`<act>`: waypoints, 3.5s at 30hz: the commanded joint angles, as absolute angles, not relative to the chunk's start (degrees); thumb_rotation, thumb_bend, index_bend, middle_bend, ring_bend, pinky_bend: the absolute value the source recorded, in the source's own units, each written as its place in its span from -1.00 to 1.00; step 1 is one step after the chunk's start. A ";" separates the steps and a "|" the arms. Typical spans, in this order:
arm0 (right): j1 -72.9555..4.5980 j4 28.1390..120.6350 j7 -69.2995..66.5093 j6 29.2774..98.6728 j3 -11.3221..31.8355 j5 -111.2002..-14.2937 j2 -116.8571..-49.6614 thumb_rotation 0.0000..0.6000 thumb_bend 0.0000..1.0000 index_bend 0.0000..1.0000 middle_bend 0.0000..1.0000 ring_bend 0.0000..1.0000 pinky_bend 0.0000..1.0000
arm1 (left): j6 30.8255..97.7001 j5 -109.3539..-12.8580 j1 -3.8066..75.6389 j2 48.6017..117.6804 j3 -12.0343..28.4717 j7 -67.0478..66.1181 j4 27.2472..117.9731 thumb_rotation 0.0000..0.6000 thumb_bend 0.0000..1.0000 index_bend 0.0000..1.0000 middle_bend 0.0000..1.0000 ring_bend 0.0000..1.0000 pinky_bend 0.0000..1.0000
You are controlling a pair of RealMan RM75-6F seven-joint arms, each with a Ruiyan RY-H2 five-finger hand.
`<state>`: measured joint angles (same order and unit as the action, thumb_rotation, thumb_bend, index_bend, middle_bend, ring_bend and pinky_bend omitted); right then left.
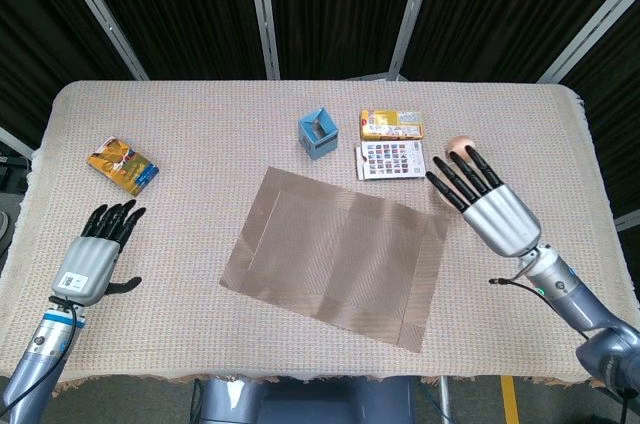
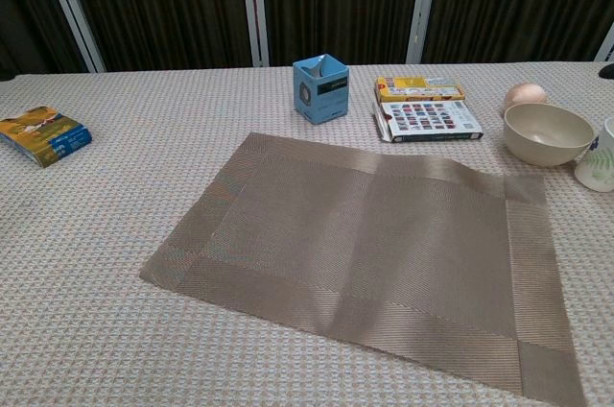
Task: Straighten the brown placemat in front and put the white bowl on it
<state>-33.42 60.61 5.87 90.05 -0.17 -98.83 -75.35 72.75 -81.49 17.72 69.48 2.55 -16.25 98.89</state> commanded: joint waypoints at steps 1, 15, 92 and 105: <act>-25.53 77.49 0.91 89.63 0.81 -89.47 -66.89 1.00 -1.00 -1.00 -1.00 -1.00 -1.00 | 69.46 -86.32 20.99 72.27 1.86 -13.02 93.94 1.00 -1.00 -0.91 -1.00 -1.00 -1.00; -15.41 97.42 2.55 90.51 0.55 -79.19 -63.74 1.00 -1.00 -1.00 -1.00 -1.00 -1.00 | 64.20 -101.98 32.05 87.09 -1.62 0.48 70.30 1.00 -0.79 -0.48 -1.00 -1.00 -1.00; -10.15 99.57 3.96 87.58 5.68 -83.13 -65.02 1.00 -1.00 -1.00 -1.00 -1.00 -1.00 | 67.05 -100.71 38.64 99.58 -4.96 6.95 55.12 1.00 -0.01 0.31 -1.00 -1.00 -1.00; -9.57 100.24 3.91 87.80 5.97 -84.00 -64.66 1.00 -1.00 -1.00 -1.00 -1.00 -1.00 | 64.52 -96.43 34.28 90.12 -7.66 -7.35 77.68 1.00 -0.01 0.37 -1.00 -1.00 -1.00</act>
